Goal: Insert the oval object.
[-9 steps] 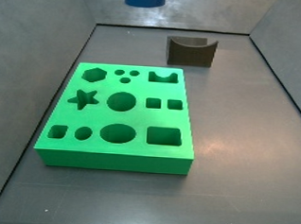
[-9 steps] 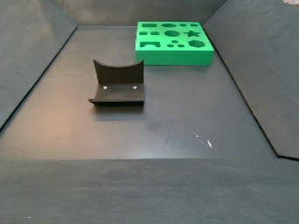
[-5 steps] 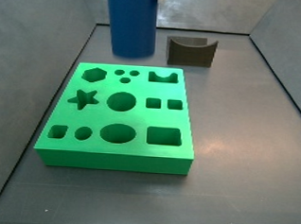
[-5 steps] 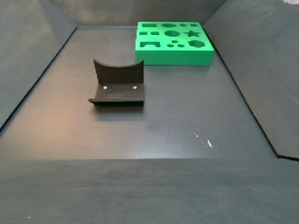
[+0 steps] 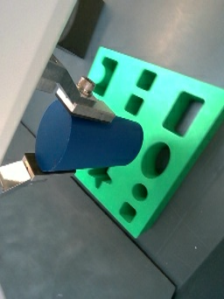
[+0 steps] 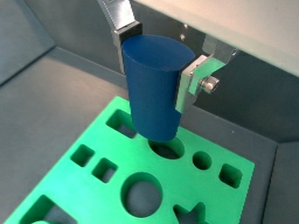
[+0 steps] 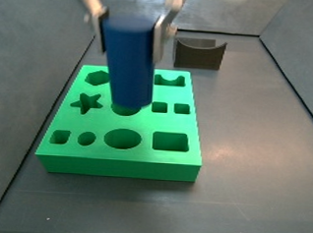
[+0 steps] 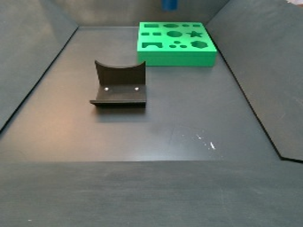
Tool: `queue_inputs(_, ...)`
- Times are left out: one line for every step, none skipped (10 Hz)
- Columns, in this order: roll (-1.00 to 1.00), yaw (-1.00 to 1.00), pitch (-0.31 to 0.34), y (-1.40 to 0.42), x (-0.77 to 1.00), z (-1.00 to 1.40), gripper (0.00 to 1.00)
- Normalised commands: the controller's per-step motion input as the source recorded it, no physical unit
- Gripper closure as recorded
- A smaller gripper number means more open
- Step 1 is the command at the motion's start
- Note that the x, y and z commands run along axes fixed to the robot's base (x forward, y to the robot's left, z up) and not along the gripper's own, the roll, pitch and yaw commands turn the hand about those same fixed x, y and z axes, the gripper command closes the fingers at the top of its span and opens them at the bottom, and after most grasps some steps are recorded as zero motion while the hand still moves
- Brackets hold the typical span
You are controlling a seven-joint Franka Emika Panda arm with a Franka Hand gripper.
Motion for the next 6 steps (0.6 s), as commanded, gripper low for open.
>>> queue_inputs(-0.12,-0.24,-0.103,-0.01,-0.03,-0.64,1.0)
queue_inputs(-0.08,-0.22,-0.044,0.0,-0.01,-0.54,1.0)
queue_inputs(-0.08,-0.23,-0.077,-0.01,-0.04,-0.62,1.0)
queue_inputs(-0.06,-0.19,-0.094,-0.07,-0.07,-0.52,1.0)
queue_inputs(-0.04,-0.12,0.0,-0.08,0.0,-0.18,1.0)
queue_inputs(-0.02,-0.15,0.0,-0.07,0.0,-0.16,1.0)
